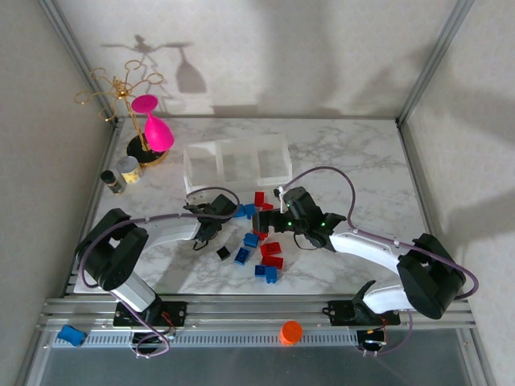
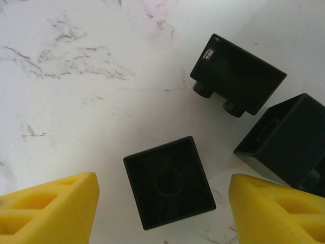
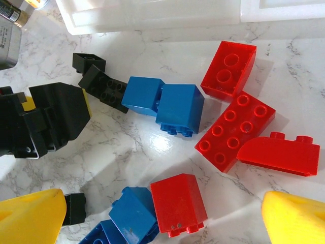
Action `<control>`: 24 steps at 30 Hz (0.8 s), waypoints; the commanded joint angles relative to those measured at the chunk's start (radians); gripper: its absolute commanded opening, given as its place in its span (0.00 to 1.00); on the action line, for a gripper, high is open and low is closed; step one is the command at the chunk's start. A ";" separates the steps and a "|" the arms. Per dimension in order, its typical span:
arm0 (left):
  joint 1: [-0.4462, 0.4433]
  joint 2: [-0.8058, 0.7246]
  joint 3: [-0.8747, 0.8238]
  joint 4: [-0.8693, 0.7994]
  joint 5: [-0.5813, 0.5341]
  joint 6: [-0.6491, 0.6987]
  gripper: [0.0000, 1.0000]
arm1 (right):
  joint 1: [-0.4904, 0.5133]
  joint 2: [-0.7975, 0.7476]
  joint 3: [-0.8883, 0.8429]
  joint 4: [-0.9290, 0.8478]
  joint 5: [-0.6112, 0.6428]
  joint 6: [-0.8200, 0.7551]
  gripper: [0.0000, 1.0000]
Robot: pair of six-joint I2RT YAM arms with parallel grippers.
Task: Sort the legos into containers by color
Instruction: Pick up the lego from the center of the table.
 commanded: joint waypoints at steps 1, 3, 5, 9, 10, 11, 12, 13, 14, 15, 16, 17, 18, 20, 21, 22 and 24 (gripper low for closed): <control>0.004 0.026 0.037 -0.016 -0.046 -0.018 0.65 | 0.010 0.008 0.023 -0.002 0.030 0.007 0.99; 0.012 0.040 0.041 -0.009 -0.049 -0.016 0.63 | 0.010 0.010 0.025 -0.003 0.034 0.006 0.99; 0.019 0.049 0.040 0.002 -0.048 -0.014 0.61 | 0.009 0.013 0.028 -0.005 0.034 0.004 0.99; 0.026 0.057 0.034 0.034 -0.037 0.005 0.55 | 0.009 0.016 0.031 -0.004 0.034 0.005 0.99; 0.025 0.059 0.033 0.040 -0.036 0.008 0.54 | 0.010 0.016 0.031 -0.004 0.035 0.005 0.99; 0.027 0.059 0.029 0.044 -0.038 0.009 0.52 | 0.009 0.018 0.031 -0.002 0.035 0.004 0.99; 0.029 0.058 0.025 0.049 -0.038 0.012 0.50 | 0.009 0.020 0.031 -0.001 0.034 0.004 0.99; 0.030 0.055 0.019 0.058 -0.037 0.014 0.47 | 0.010 0.023 0.032 -0.001 0.035 0.003 0.99; 0.031 0.049 0.009 0.071 -0.033 0.017 0.45 | 0.009 0.025 0.035 -0.003 0.033 0.001 0.99; 0.033 0.044 0.000 0.082 -0.030 0.020 0.43 | 0.009 0.028 0.038 -0.006 0.032 0.001 0.99; 0.036 0.038 -0.007 0.091 -0.024 0.020 0.40 | 0.009 0.031 0.041 -0.009 0.031 0.000 0.99; 0.038 0.032 -0.012 0.091 -0.022 0.020 0.38 | 0.009 0.031 0.043 -0.010 0.033 0.000 0.99; 0.039 0.028 -0.012 0.089 -0.023 0.020 0.37 | 0.009 0.032 0.045 -0.009 0.031 0.000 0.99; 0.038 0.017 -0.016 0.077 -0.028 0.021 0.34 | 0.009 0.031 0.045 -0.005 0.031 0.001 0.99; 0.038 0.010 -0.017 0.067 -0.030 0.020 0.32 | 0.009 0.031 0.048 -0.006 0.029 0.001 0.99; 0.035 -0.003 -0.018 0.054 -0.029 0.017 0.31 | 0.009 0.030 0.053 -0.010 0.026 -0.001 0.99; 0.028 -0.035 -0.024 0.036 -0.030 0.015 0.28 | 0.009 0.026 0.059 -0.017 0.021 -0.001 0.99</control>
